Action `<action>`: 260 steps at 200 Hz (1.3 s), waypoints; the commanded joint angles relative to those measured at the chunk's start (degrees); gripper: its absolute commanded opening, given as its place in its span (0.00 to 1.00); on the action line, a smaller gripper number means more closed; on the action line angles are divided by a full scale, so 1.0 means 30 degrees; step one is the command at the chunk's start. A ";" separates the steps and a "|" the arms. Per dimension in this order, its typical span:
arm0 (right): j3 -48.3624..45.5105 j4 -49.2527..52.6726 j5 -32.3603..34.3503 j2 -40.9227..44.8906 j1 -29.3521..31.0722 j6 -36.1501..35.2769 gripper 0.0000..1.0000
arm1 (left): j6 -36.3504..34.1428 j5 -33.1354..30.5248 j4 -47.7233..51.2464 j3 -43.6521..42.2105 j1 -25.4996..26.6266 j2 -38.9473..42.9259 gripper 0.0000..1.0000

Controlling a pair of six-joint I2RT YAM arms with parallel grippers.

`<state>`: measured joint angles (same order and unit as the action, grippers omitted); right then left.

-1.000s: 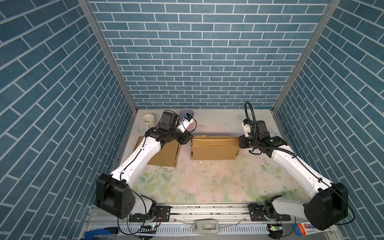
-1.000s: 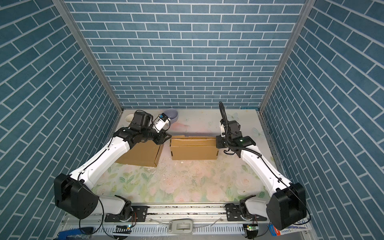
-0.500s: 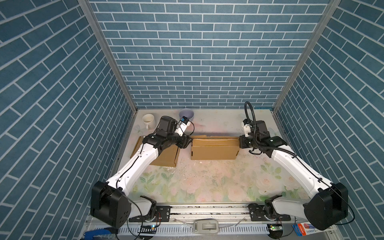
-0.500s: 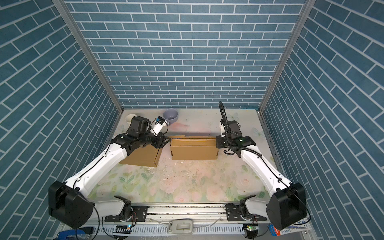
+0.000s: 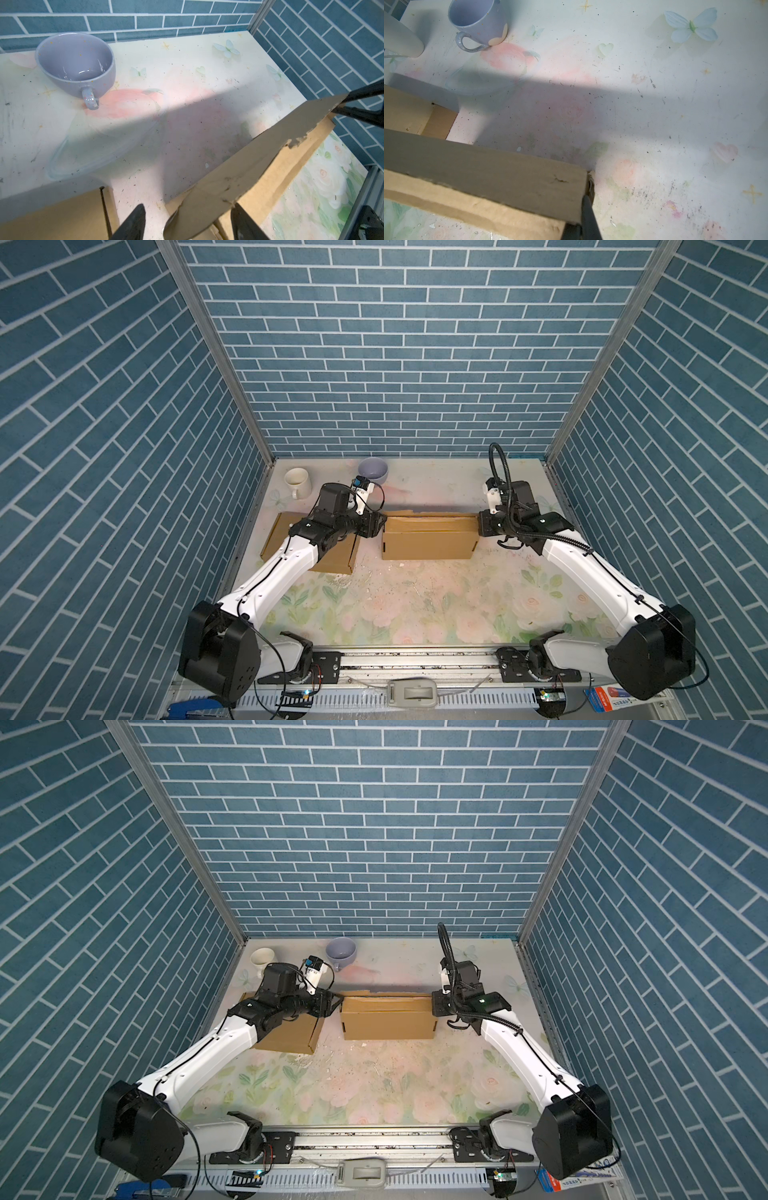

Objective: Fold the paper box

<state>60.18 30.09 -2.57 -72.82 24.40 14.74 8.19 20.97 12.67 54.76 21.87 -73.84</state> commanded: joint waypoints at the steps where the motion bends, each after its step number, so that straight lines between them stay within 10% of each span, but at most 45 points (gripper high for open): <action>1: -0.0635 0.2094 0.0214 -0.0573 0.0186 0.0242 0.00 | 0.0582 -0.0098 -0.0926 -0.0425 -0.0132 -0.0341 0.66; 121: -0.0439 0.2199 0.0358 -0.0601 0.0186 0.0183 0.00 | -0.1196 -0.1452 0.2365 -0.0139 -0.0053 -0.2362 0.45; 260: -0.0437 0.2104 0.0220 -0.0747 0.0190 0.0213 0.00 | -0.6209 -0.1497 0.5559 0.3781 -0.0092 -0.1165 0.60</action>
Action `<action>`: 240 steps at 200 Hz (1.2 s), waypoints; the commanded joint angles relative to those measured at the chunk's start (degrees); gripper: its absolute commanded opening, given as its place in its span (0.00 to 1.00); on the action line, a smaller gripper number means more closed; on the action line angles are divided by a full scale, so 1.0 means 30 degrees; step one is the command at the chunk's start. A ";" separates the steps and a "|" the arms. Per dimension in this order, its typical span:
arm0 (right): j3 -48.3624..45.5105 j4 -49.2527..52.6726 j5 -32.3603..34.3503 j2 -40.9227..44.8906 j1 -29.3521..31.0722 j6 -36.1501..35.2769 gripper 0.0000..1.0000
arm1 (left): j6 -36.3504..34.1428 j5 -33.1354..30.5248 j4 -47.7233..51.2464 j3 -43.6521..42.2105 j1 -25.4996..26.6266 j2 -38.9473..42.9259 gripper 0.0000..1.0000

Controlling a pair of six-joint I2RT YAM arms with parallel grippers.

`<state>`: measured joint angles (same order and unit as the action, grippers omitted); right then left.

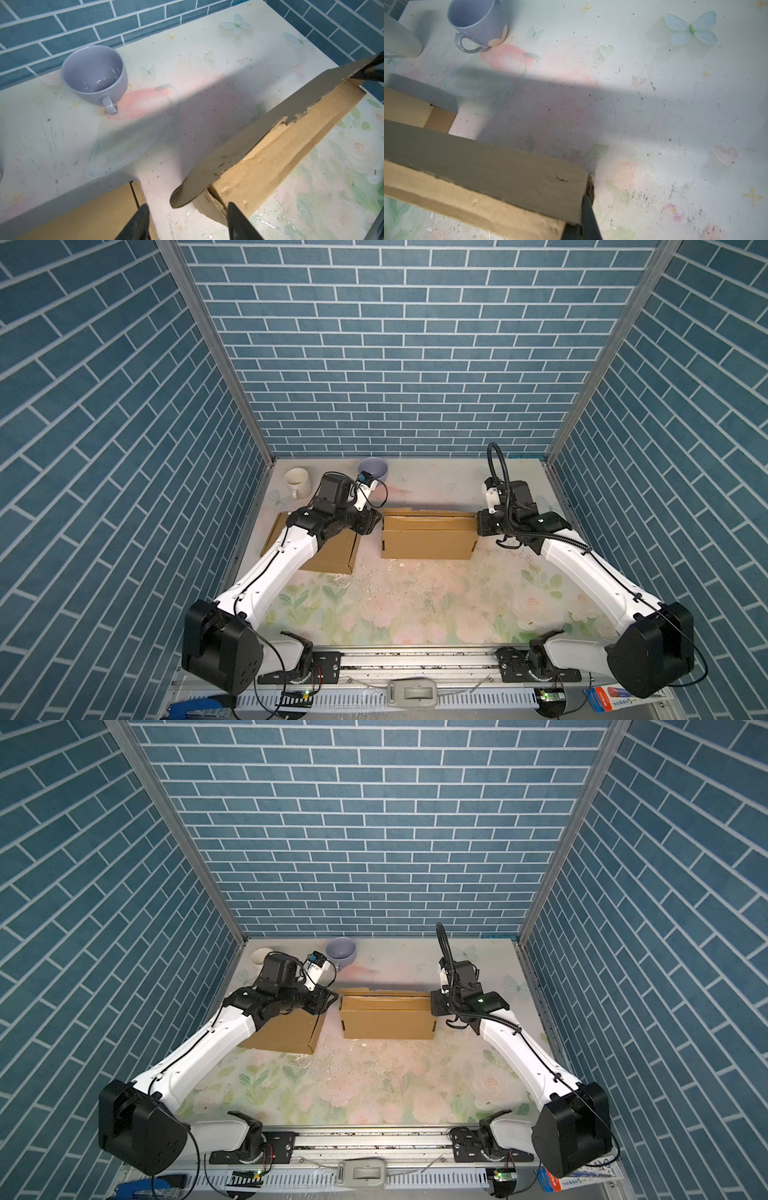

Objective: Fold the paper box

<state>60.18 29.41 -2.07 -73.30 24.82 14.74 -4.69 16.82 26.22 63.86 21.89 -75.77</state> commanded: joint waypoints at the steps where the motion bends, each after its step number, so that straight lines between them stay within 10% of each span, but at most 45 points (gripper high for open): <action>1: -0.0449 0.2328 0.0048 -0.0587 0.0035 0.0213 0.00 | -0.1979 -0.0076 0.1044 0.0777 -0.0109 -0.0539 0.60; 105: -0.0154 0.2363 -0.0001 -0.0734 0.0162 0.0242 0.00 | -0.4530 0.1043 0.1887 0.3144 -0.0080 -0.3042 0.40; 240: -0.0021 0.2359 0.0011 -0.0704 0.0399 0.0468 0.00 | -0.2283 0.1923 0.2982 0.4704 -0.0087 -0.4133 0.04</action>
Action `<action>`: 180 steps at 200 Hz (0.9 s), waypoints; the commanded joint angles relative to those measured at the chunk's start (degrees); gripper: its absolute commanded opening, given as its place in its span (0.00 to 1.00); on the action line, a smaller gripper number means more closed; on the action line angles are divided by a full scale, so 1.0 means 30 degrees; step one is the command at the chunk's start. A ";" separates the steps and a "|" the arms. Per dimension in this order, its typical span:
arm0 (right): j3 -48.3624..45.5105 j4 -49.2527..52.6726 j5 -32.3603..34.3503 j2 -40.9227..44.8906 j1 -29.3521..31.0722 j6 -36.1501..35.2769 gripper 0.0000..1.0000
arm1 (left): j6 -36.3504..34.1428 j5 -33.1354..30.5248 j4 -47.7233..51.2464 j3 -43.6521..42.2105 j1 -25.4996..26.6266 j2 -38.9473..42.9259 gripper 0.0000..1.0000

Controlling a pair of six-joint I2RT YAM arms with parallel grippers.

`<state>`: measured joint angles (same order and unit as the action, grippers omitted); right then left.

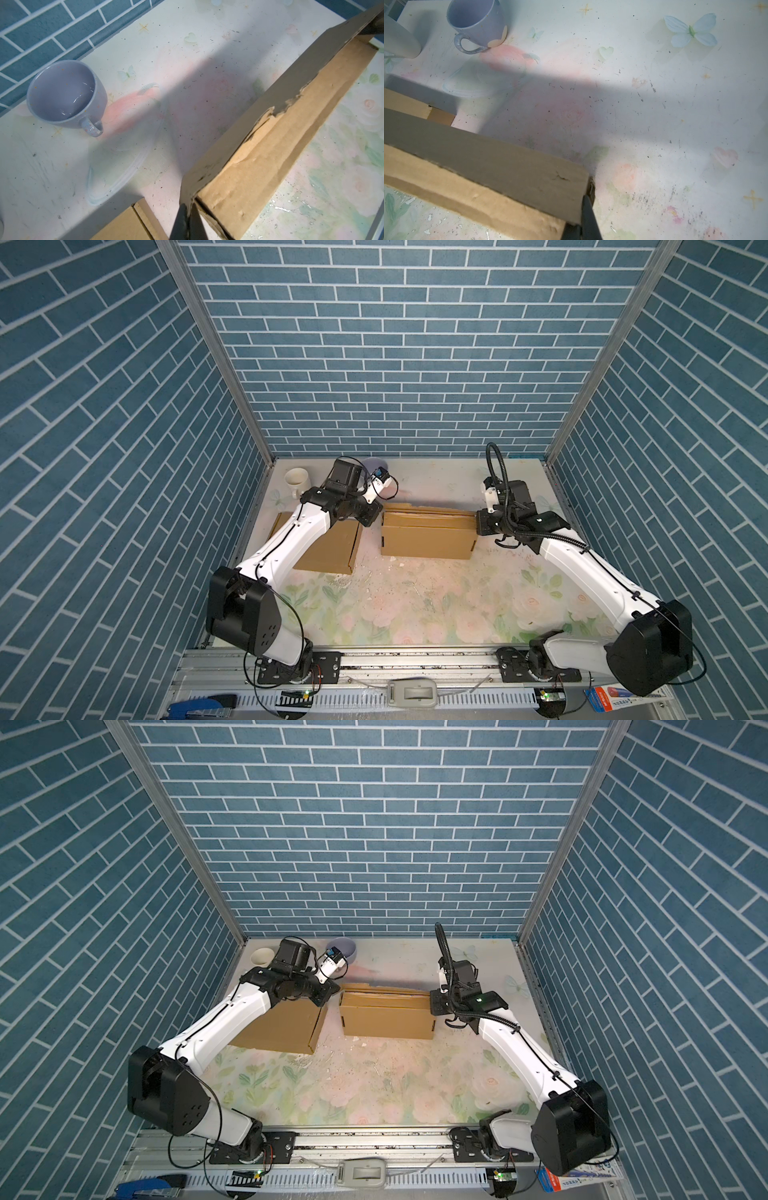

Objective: Fold the paper box

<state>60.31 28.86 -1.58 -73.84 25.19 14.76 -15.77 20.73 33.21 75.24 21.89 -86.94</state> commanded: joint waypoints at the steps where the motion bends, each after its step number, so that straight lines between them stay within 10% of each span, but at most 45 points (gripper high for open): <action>1: -0.0065 0.2540 -0.0162 -0.0522 0.0275 0.0465 0.00 | 0.1488 0.0663 0.0694 0.0936 -0.0088 -0.0423 0.04; 180: -0.0227 0.2186 0.0067 -0.0654 0.0832 0.0909 0.00 | 1.0440 0.2263 -0.3424 -0.2640 -0.0086 0.0575 0.00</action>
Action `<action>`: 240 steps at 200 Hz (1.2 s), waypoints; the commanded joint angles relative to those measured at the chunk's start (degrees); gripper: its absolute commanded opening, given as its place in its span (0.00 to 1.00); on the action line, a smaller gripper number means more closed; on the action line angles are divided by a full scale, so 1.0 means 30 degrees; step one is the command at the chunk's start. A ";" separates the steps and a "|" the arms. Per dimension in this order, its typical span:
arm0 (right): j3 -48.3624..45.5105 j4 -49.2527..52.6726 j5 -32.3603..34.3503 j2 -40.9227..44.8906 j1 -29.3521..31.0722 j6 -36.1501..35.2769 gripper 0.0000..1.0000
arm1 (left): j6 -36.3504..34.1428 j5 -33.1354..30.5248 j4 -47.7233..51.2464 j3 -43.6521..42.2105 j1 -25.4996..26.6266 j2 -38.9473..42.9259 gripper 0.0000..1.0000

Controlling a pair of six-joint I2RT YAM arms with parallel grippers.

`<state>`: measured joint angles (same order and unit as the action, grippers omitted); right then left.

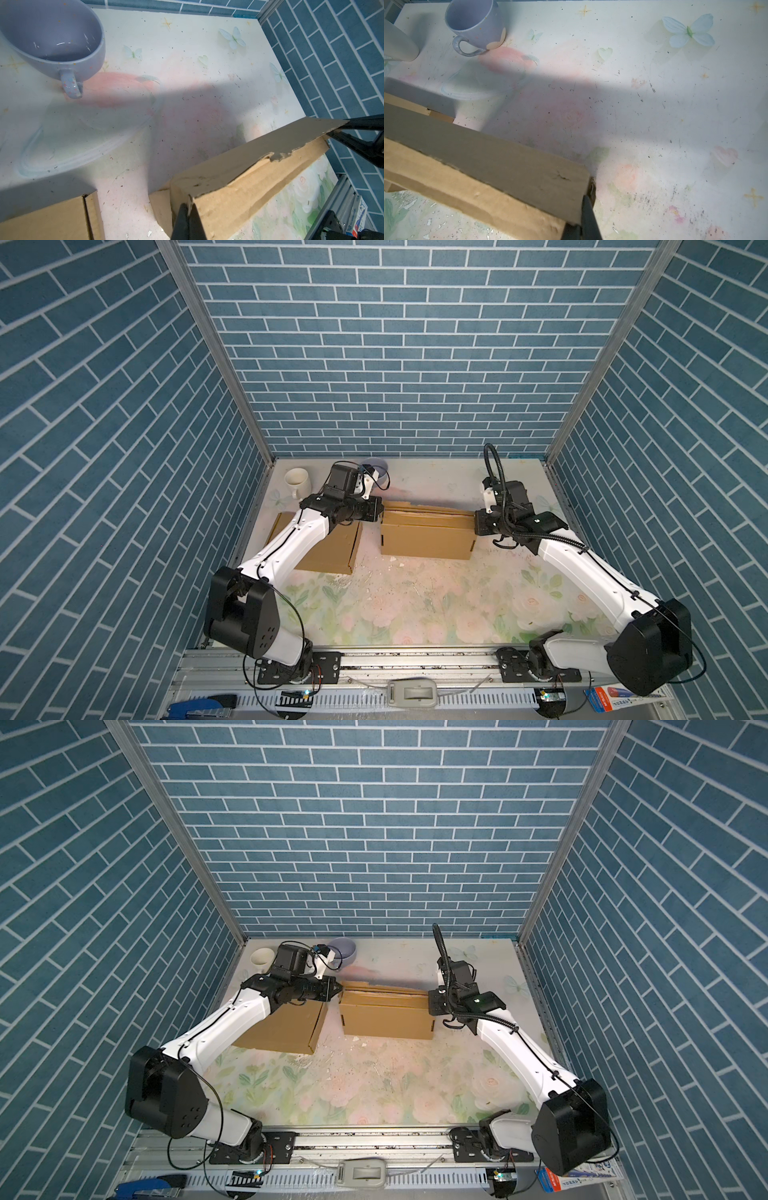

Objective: Fold the paper box

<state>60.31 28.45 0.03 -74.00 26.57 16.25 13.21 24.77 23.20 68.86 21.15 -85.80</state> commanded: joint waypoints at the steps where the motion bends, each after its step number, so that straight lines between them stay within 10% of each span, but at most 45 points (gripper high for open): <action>1: -0.0234 0.2324 -0.0491 -0.0610 0.0373 0.0413 0.00 | 0.0780 0.0914 -0.0087 -0.0512 0.0175 0.0204 0.00; 240: -0.0216 0.2266 -0.0384 -0.0867 0.0490 0.0325 0.00 | 0.3351 0.3785 0.0532 0.0182 -0.0976 -0.1092 0.00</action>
<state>60.31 27.66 1.32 -74.70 26.85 16.25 23.57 34.37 24.23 71.29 17.63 -88.84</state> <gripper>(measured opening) 0.046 0.050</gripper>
